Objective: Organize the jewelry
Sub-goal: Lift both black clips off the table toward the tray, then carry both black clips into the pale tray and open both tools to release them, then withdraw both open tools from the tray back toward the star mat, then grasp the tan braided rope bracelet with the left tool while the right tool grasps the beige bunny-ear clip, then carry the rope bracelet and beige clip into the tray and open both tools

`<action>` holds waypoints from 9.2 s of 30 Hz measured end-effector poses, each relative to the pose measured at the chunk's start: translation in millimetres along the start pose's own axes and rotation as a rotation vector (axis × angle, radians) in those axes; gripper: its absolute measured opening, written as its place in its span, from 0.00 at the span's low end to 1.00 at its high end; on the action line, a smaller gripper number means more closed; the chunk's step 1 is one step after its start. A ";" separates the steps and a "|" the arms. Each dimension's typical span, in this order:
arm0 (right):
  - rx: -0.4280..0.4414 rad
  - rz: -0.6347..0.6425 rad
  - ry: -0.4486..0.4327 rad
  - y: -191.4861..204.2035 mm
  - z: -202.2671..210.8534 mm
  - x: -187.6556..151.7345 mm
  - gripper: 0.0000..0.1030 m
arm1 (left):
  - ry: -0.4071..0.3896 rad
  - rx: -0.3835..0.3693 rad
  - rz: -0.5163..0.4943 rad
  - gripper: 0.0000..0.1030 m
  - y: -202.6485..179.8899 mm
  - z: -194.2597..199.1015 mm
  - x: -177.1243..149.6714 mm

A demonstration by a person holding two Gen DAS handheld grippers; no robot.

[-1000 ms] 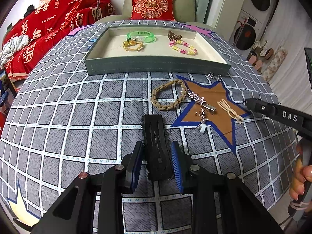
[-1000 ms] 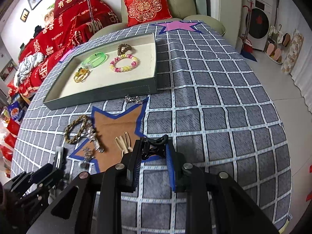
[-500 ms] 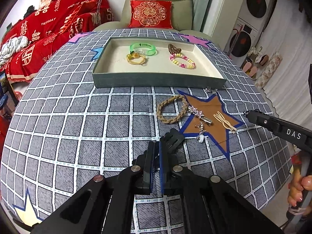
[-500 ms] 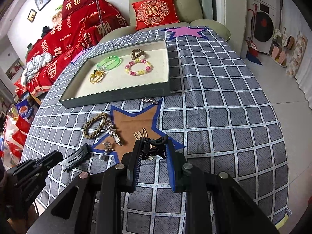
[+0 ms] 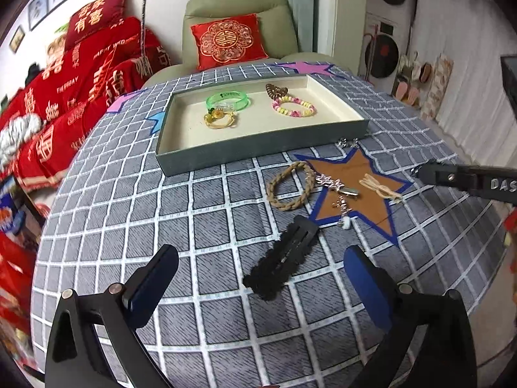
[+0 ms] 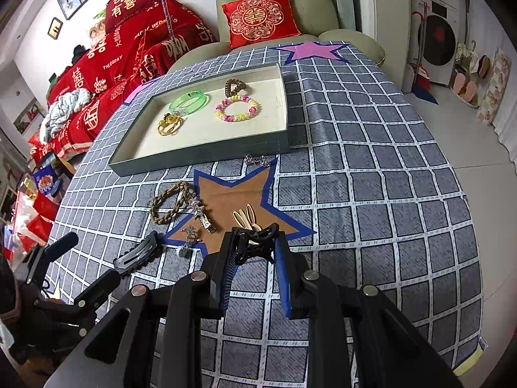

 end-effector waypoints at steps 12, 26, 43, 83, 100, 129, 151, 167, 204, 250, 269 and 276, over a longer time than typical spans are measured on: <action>0.004 0.004 -0.007 2.5 9.6 -2.6 0.25 | 0.166 -0.181 -0.152 0.71 -18.1 -47.2 -9.4; 0.019 0.002 -0.019 7.4 17.3 1.8 0.25 | 0.092 -0.167 -0.092 0.40 -12.7 -23.4 -3.4; 0.067 0.023 -0.063 30.5 -2.9 80.4 0.25 | -0.051 -0.079 0.068 0.40 41.7 -21.6 98.0; 0.023 0.026 0.068 32.6 -179.4 155.8 0.44 | 0.112 0.118 0.061 0.40 66.1 -171.7 137.4; 0.087 -0.067 -0.028 17.5 -114.6 159.0 0.65 | 0.020 0.125 0.067 0.91 59.4 -121.9 145.8; 0.121 -0.155 -0.099 -11.5 -7.9 61.4 0.86 | 0.016 0.079 0.051 0.91 21.3 -29.4 69.0; 0.059 -0.134 0.102 -28.3 -14.5 -24.6 1.00 | 0.147 0.033 0.042 0.91 20.4 -52.4 6.2; -0.044 0.004 0.116 -9.3 -31.6 -20.5 0.99 | 0.148 -0.032 -0.011 0.91 0.9 -76.8 25.1; -0.114 0.221 0.104 25.0 -55.7 -11.8 0.09 | 0.121 -0.143 -0.111 0.20 -26.3 -83.8 39.9; 0.025 0.118 -0.065 41.1 -13.8 103.1 0.09 | -0.066 -0.076 0.121 0.20 56.2 -28.2 112.7; 0.061 0.062 -0.015 31.7 -121.8 157.3 0.09 | 0.077 -0.046 0.084 0.20 32.8 -146.2 144.1; 0.077 0.050 0.029 23.6 -140.5 138.2 0.09 | 0.114 -0.023 0.042 0.20 24.0 -161.0 135.7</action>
Point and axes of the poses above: each gripper's, at about its wrist camera, not at the fingertips, and z roughly against the way its jaws point, y to its left, x to its top, the point moved 4 cm from there along -z, roughly the way its jaws point, and after that the axes turned 4 degrees about -y, right-handed, at the moved point
